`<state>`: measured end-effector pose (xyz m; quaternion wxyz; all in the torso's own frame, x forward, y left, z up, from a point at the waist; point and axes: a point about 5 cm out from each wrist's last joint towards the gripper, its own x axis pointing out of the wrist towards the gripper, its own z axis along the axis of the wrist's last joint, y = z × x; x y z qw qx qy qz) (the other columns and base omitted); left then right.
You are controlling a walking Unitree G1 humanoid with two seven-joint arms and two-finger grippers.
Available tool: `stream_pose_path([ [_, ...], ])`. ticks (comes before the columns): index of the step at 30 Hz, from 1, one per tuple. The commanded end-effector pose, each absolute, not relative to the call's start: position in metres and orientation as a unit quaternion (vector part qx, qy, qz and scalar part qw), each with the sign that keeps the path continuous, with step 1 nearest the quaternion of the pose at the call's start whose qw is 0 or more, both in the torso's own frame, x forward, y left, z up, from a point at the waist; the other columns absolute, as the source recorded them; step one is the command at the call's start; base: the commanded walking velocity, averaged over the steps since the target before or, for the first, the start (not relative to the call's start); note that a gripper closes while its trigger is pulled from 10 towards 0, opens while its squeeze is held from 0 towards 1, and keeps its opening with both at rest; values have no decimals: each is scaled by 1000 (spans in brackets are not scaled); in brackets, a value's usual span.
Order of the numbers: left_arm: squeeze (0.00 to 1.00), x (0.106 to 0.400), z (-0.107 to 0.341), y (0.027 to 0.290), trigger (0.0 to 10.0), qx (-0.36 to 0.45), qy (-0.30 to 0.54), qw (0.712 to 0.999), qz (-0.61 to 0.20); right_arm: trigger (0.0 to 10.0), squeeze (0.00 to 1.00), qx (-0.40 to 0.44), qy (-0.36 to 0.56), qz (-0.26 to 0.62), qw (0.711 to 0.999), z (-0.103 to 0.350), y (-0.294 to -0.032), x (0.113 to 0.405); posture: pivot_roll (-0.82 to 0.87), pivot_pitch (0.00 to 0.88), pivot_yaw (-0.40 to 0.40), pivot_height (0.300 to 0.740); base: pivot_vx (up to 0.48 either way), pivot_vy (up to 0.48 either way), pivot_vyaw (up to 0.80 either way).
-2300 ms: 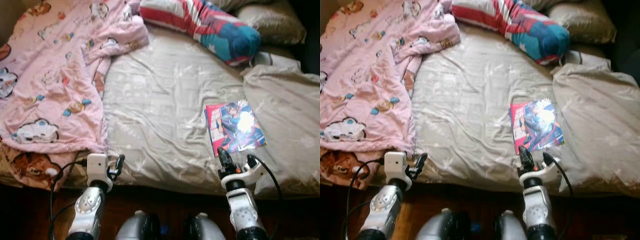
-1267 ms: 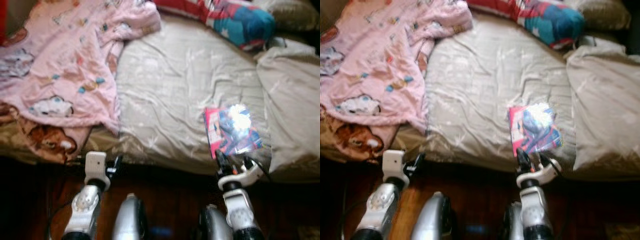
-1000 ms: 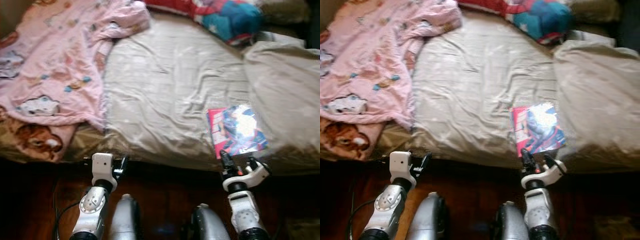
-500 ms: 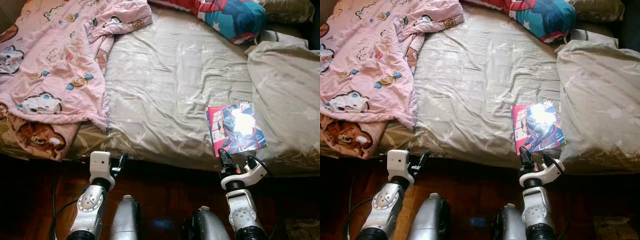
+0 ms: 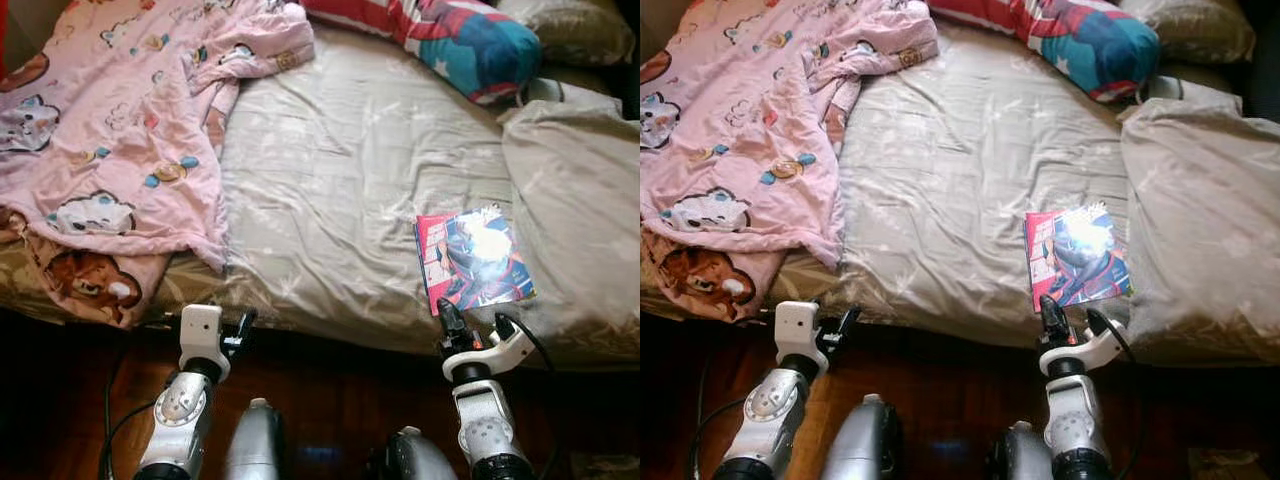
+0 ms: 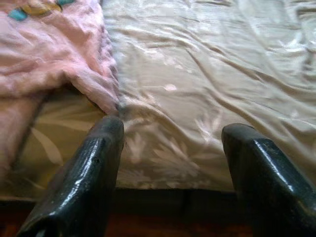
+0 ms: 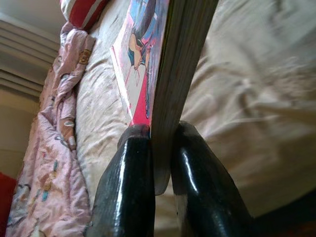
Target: Clean up the room
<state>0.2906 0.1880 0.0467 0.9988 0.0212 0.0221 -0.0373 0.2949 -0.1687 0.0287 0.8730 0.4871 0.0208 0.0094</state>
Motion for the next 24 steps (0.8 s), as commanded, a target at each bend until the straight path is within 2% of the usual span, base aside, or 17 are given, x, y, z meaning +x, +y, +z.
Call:
stream_pose_path([
  [1, 0, 286, 41, 186, 10000, 18, 34, 998, -41, 10000, 0, 482, 8, 2, 876, 30, -177, 293, 83, 269, -7, 660, 322, 0, 0],
  [24, 0, 287, 42, 185, 10000, 16, 32, 998, -42, 10000, 0, 481, 10, 2, 877, 29, -176, 294, 84, 269, -8, 660, 306, 0, 0],
])
